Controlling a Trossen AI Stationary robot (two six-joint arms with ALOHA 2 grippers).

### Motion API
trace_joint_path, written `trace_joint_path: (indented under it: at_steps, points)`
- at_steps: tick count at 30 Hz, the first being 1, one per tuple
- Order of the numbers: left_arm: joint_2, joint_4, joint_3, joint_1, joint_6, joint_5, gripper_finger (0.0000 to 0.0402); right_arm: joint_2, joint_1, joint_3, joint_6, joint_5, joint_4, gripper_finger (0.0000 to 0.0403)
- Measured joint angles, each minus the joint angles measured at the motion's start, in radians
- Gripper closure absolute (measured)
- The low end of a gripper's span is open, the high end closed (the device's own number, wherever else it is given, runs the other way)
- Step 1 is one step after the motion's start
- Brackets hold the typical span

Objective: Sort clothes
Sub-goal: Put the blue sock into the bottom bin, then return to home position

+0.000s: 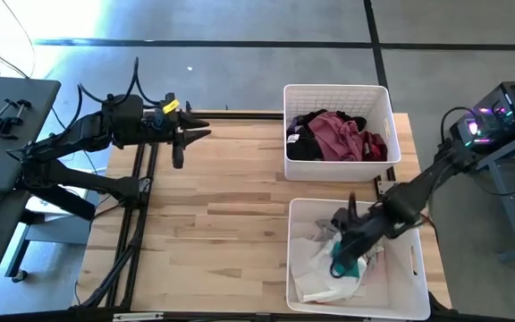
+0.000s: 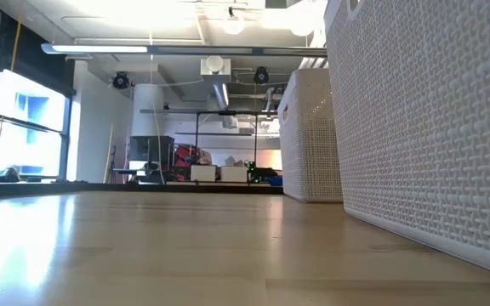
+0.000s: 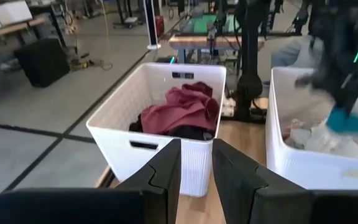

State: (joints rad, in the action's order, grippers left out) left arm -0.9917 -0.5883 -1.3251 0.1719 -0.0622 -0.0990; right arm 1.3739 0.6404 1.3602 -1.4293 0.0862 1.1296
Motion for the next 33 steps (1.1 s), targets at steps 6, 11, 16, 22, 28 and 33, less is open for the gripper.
trace_joint_path:
  at_steps: [6,11,16,22,28,33]
  points:
    - [-0.003,0.067,0.0,0.0,-0.001,0.0,0.0323,-0.002,0.007,-0.322,-0.142,0.082,-0.173,0.0376]
    - [-0.003,0.072,0.0,-0.001,0.012,0.009,0.0323,0.0,-0.03,-0.428,-0.138,0.306,-0.278,0.0304]
    - [-0.003,0.072,0.0,-0.003,0.05,0.13,0.0323,0.0,-0.04,-0.281,-0.142,0.355,-0.135,0.0266]
    - [-0.018,0.099,0.0,-0.003,0.06,0.177,0.0323,-0.001,-0.058,-0.007,-0.134,0.017,0.053,0.0263]
    - [-0.051,0.175,0.0,-0.003,0.061,0.201,0.0323,-0.001,-0.14,0.111,-0.051,-0.589,0.064,0.0263]
    - [-0.077,0.192,0.0,-0.003,0.061,0.239,0.0323,0.02,-0.327,0.08,0.048,-0.6,0.009,0.0265]
